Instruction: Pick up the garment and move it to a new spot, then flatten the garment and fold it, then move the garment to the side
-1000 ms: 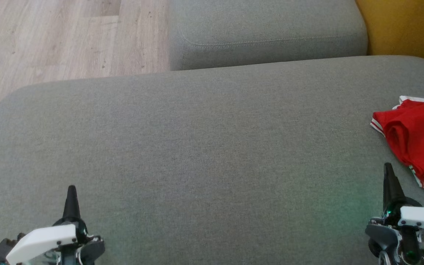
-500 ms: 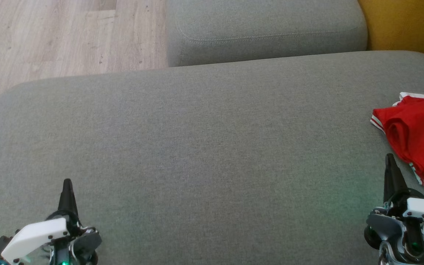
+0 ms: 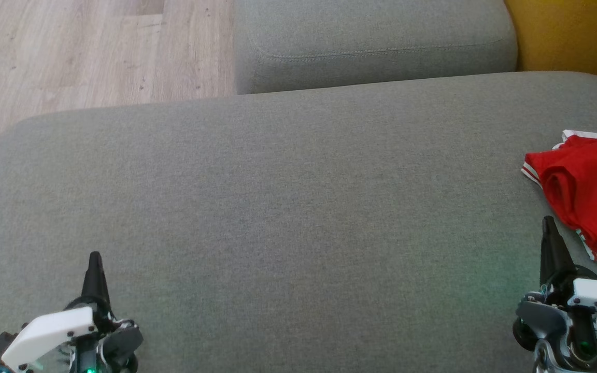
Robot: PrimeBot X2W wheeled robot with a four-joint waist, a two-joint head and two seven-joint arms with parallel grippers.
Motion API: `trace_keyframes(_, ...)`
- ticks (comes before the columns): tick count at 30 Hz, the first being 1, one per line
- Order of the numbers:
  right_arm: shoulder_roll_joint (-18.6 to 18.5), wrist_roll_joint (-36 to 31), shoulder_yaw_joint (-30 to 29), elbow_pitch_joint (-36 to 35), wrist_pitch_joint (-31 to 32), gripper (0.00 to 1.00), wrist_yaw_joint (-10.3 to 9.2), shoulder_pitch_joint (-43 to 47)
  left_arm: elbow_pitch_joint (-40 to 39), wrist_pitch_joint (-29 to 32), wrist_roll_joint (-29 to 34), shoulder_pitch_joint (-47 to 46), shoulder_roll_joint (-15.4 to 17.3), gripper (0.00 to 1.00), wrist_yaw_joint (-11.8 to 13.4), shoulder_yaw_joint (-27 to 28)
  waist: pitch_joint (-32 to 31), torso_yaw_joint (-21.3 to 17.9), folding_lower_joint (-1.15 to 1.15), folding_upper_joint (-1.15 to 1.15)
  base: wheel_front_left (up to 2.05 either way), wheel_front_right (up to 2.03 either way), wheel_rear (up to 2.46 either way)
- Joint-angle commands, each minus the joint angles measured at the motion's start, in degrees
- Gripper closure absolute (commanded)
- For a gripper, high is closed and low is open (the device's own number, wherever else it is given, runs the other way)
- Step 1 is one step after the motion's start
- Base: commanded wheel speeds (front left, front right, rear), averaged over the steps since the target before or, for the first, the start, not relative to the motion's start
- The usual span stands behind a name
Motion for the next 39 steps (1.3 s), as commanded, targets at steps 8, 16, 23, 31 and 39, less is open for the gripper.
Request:
trace_keyframes(8, -0.8, 0.2, 0.9, -1.8, 0.3, 1.00, -0.04, -2.9, -1.6, 0.3, 0.4, -2.7, 0.3, 1.00, -0.4, 2.5, 0.0, 0.0, 0.00, 0.00, 0.00, 0.00, 0.00)
trace_keyframes(16, -0.8, 0.1, 0.8, -1.8, 0.4, 1.00, -0.04, -2.9, -1.6, 0.4, 0.5, -2.8, 0.2, 1.00, -0.4, 2.6, 0.0, 0.0, 0.00, 0.00, 0.00, 0.00, 0.00)
trace_keyframes(23, -0.7, 0.1, 0.8, -1.8, 0.4, 1.00, -0.04, -2.9, -1.6, 0.5, 0.6, -2.8, 0.1, 1.00, -0.4, 2.7, 0.0, 0.0, 0.00, 0.00, 0.00, 0.00, 0.00)
trace_keyframes(31, -0.7, 0.0, 0.7, -1.8, 0.5, 1.00, -0.04, -2.9, -1.6, 0.6, 0.7, -2.8, 0.1, 1.00, -0.4, 2.9, 0.0, 0.0, 0.00, 0.00, 0.00, 0.00, 0.00)
trace_keyframes(39, -0.7, 0.0, 0.6, -1.8, 0.5, 1.00, -0.04, -2.9, -1.6, 0.7, 0.8, -2.8, 0.0, 1.00, -0.4, 3.0, 0.0, 0.0, 0.00, 0.00, 0.00, 0.00, 0.00)
